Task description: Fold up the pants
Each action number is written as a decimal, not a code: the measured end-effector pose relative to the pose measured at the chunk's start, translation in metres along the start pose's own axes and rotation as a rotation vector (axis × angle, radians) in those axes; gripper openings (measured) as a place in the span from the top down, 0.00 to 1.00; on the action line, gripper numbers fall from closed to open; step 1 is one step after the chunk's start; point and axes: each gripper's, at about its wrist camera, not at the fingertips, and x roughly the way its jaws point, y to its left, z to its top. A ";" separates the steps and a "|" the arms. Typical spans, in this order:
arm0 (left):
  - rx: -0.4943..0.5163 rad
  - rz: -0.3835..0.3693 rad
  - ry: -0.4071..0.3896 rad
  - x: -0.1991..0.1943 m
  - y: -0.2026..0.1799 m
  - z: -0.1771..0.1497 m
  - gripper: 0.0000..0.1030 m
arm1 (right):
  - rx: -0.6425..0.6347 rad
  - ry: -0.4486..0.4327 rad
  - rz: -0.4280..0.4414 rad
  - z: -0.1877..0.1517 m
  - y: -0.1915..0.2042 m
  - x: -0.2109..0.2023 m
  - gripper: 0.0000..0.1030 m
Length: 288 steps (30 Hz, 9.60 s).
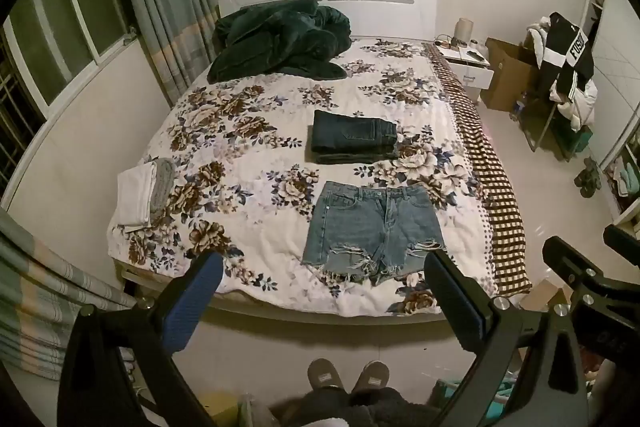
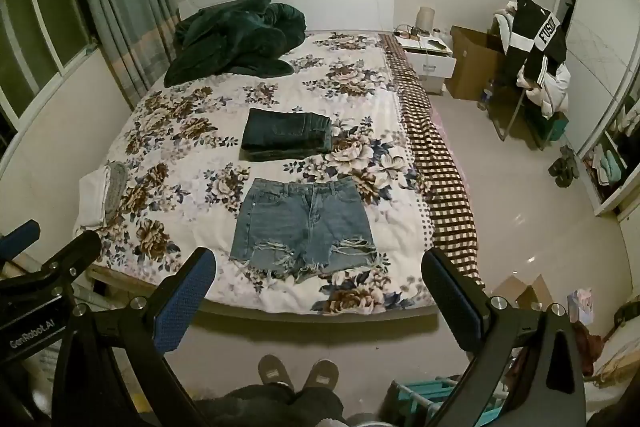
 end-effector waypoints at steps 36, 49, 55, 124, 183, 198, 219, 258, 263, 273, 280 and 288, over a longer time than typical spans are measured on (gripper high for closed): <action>-0.002 -0.002 -0.015 -0.007 0.008 0.008 0.00 | -0.008 -0.002 -0.003 0.000 0.001 0.001 0.00; -0.002 -0.003 -0.018 -0.013 0.006 0.015 0.00 | -0.008 -0.001 -0.001 0.000 0.002 0.001 0.00; -0.004 -0.002 -0.021 -0.012 0.005 0.012 0.00 | -0.011 -0.003 -0.003 0.000 0.002 0.001 0.00; -0.185 0.177 0.251 0.396 -0.148 0.000 0.00 | -0.002 0.396 0.233 0.096 -0.148 0.532 0.37; -0.932 -0.087 0.256 0.578 0.081 -0.153 0.92 | -0.350 0.682 0.436 0.056 0.249 0.843 0.85; -1.317 -0.089 0.124 0.498 0.007 -0.203 0.09 | -0.269 0.675 0.511 0.081 0.094 0.796 0.08; -2.165 0.004 -0.058 0.556 -0.076 -0.271 0.18 | -0.220 0.745 0.789 0.047 0.070 0.894 0.28; -1.798 -0.135 -0.152 0.540 -0.035 -0.294 0.24 | -0.441 0.523 0.542 0.034 0.025 0.799 0.35; -1.786 -0.129 -0.123 0.541 -0.031 -0.289 0.24 | -0.523 0.658 0.394 0.046 0.040 0.799 0.35; -1.729 -0.121 -0.068 0.543 -0.032 -0.283 0.24 | -0.627 0.547 0.538 0.070 0.124 0.809 0.35; -1.703 -0.129 -0.050 0.544 -0.032 -0.282 0.24 | -0.730 0.504 0.498 0.049 0.171 0.825 0.90; -1.692 -0.117 -0.052 0.544 -0.035 -0.281 0.24 | -0.588 0.395 0.568 0.069 0.153 0.807 0.90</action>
